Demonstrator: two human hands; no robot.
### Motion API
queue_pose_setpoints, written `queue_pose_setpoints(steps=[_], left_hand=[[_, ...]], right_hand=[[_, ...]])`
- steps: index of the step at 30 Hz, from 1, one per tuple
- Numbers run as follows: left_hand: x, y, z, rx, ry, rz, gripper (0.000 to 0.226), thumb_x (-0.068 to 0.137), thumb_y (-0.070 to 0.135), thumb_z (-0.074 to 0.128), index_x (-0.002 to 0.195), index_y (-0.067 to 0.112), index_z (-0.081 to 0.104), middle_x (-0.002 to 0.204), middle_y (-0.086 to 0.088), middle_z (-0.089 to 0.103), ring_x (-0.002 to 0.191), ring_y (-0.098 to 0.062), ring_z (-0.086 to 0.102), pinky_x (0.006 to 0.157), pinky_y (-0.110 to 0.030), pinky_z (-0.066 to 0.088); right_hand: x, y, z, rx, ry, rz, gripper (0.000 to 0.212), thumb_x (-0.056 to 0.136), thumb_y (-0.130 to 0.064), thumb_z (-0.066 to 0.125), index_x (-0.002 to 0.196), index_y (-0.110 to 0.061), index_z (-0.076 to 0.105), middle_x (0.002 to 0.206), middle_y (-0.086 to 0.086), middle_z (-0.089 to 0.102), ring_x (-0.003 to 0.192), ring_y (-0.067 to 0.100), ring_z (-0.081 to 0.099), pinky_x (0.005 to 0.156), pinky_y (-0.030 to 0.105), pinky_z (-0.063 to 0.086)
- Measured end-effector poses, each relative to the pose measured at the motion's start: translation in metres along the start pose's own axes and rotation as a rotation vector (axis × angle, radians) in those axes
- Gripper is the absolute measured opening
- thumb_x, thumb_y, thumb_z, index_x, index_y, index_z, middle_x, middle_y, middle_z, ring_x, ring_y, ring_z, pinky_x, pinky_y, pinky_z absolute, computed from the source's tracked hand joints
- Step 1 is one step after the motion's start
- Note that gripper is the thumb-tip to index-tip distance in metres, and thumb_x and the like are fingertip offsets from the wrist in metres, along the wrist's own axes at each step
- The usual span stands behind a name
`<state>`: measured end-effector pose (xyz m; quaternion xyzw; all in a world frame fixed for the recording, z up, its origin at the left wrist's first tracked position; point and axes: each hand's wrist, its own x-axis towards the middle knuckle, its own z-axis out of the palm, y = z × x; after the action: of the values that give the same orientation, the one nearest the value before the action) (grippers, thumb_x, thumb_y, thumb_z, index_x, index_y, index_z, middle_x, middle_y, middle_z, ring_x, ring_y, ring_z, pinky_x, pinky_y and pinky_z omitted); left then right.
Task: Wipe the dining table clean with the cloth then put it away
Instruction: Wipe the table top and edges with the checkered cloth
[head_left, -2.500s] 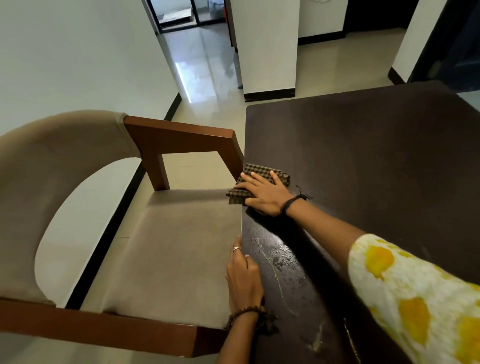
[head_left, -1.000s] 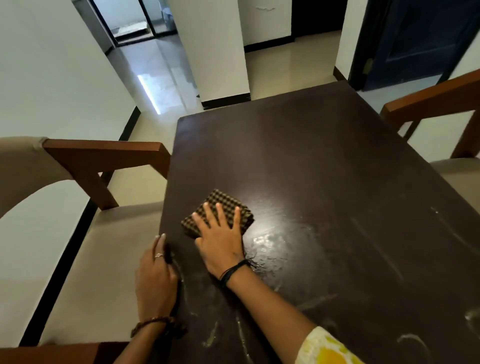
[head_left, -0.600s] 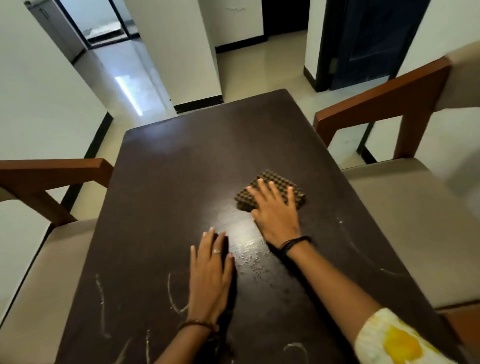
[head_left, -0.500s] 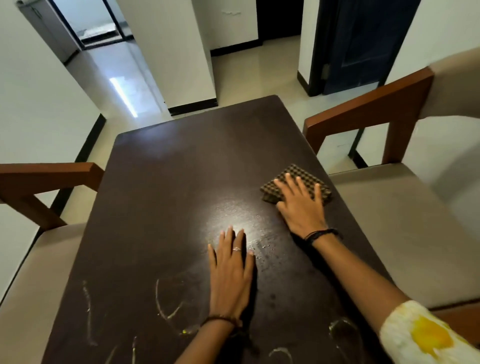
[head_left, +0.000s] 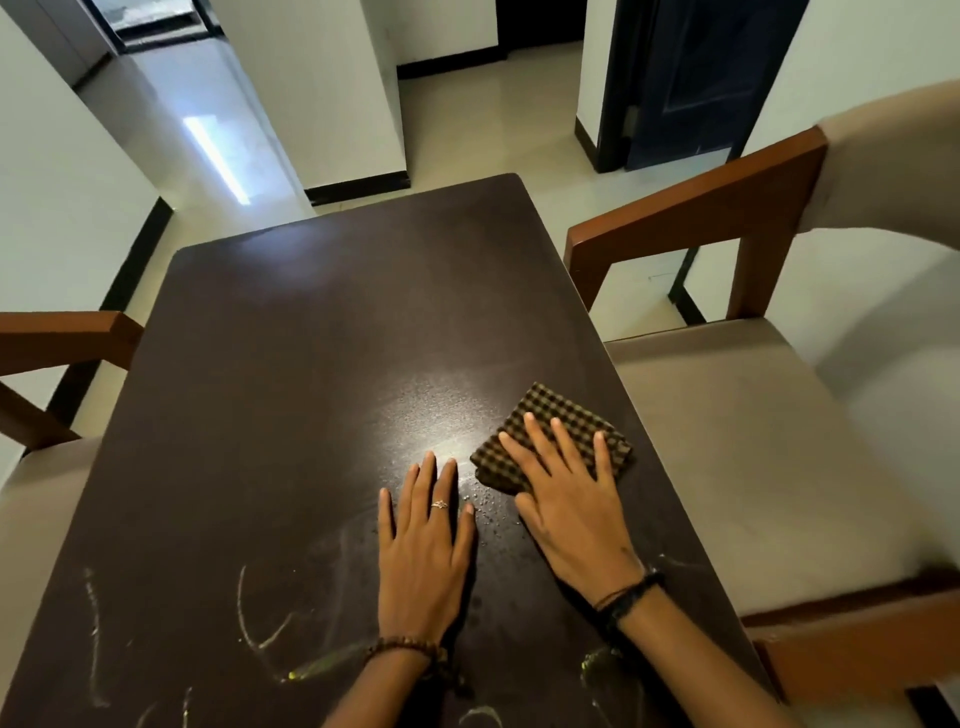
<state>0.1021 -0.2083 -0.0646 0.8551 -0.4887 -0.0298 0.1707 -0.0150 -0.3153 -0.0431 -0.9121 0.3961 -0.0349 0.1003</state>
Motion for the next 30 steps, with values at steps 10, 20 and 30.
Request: queue_pose_setpoints(steps=[10,20,30], left_hand=[[0.000,0.003,-0.002,-0.014,0.010,-0.006,0.058,0.092,0.051,0.015,0.142,0.024,0.027,0.150,0.005,0.022,0.137,-0.002,0.005,0.113,-0.032,-0.005],[0.001,0.002,0.000,0.029,-0.001,-0.002,0.058,0.094,0.050,0.011,0.142,0.020,0.027,0.149,0.000,0.027,0.137,-0.008,0.010,0.113,-0.038,0.001],[0.001,0.002,0.000,0.030,0.003,-0.010,0.054,0.092,0.043,0.021,0.141,0.020,0.031,0.148,-0.002,0.029,0.137,-0.011,0.014,0.113,-0.041,0.005]], right_hand=[[0.089,0.052,-0.023,0.056,-0.038,0.085,0.051,0.097,-0.038,0.031,0.147,-0.033,0.019,0.158,-0.003,0.009,0.145,0.019,0.005,0.114,0.050,-0.006],[-0.066,0.046,-0.007,0.005,0.004,0.113,0.059,0.086,-0.038,0.030,0.144,-0.030,0.029,0.152,0.002,0.032,0.139,0.020,0.021,0.113,0.043,0.000],[0.018,0.053,-0.020,0.059,-0.060,0.140,0.069,0.083,-0.056,0.009,0.147,-0.033,0.014,0.159,0.000,0.003,0.146,0.021,0.001,0.114,0.049,-0.007]])
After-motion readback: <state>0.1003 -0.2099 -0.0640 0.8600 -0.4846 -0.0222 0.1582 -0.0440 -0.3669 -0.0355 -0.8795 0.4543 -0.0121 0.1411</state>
